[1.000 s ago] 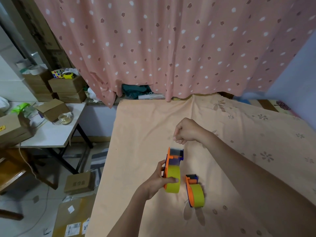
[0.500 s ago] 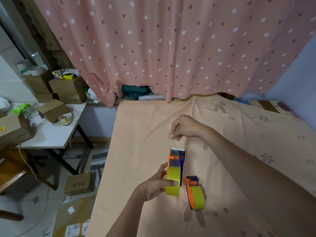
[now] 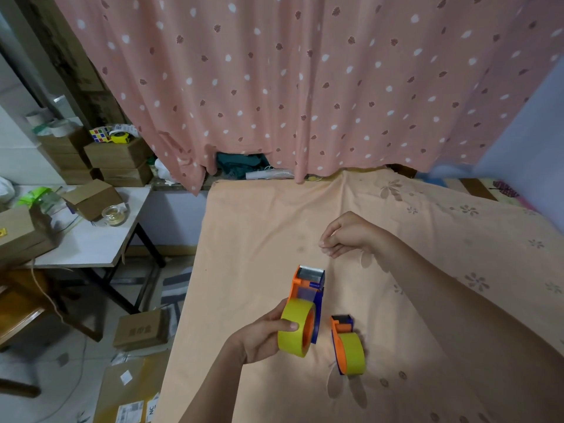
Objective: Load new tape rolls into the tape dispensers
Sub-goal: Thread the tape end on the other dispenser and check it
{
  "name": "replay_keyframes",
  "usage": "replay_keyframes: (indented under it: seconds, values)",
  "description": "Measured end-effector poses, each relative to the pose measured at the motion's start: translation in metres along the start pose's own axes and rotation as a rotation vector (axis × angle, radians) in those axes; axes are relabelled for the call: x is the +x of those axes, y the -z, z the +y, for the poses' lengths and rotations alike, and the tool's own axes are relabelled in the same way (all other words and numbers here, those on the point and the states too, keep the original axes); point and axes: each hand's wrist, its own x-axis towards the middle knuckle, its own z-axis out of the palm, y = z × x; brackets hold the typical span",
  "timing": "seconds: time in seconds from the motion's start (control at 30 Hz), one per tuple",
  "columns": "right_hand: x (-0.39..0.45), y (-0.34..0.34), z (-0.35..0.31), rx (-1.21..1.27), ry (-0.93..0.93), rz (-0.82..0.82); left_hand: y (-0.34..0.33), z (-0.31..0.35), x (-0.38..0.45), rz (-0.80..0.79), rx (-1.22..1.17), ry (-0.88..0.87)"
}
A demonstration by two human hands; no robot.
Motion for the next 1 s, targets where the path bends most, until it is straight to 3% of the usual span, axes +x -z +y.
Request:
replay_keyframes:
  seconds: [0.13,0.6,0.7,0.83,1.0]
  values:
    - [0.001,0.003,0.000,0.008,-0.040,0.027,0.003,-0.003,0.001,-0.052,0.065,0.043]
    - [0.008,0.004,0.007,0.067,-0.177,0.098,0.026,0.005,-0.008,-0.040,-0.188,0.038]
    - [0.006,0.000,0.009,0.083,-0.134,0.097,0.025,0.007,-0.008,-0.034,-0.237,-0.007]
    - [0.002,-0.002,0.015,0.240,-0.038,0.041,0.030,0.005,-0.011,-0.061,-0.426,-0.052]
    - [-0.004,-0.004,0.024,0.327,-0.085,-0.088,0.031,0.002,-0.012,-0.046,-0.516,-0.032]
